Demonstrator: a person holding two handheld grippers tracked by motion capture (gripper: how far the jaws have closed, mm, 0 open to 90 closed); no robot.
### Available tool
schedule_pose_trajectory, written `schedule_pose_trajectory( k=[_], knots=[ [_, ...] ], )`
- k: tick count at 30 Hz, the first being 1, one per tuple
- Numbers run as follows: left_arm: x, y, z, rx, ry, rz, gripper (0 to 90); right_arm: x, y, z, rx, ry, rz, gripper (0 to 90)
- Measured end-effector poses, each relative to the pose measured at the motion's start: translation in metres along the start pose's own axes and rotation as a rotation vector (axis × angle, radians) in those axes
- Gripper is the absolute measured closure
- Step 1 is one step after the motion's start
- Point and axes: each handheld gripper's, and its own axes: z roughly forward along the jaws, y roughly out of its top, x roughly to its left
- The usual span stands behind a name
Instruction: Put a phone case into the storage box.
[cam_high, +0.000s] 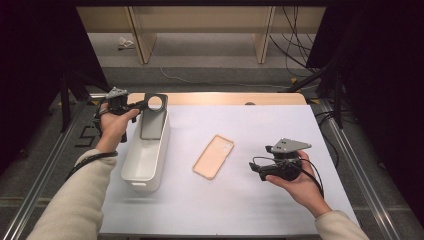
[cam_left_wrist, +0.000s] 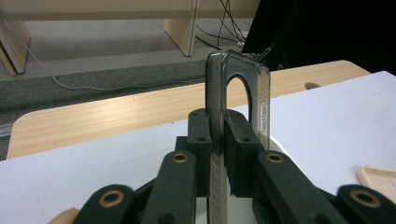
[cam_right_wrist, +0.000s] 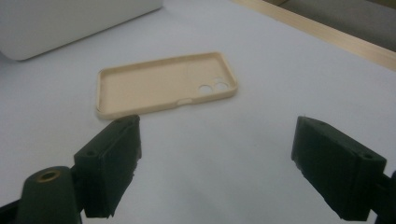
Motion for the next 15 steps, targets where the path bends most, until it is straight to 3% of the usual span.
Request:
schedule_pose_trajectory(
  k=[15],
  knots=[
    [0.0036,-0.0013,0.0014,0.024,0.042,0.018,81.0,0.0001,0.0,0.0001,-0.001,0.002,0.001,16.8]
  ],
)
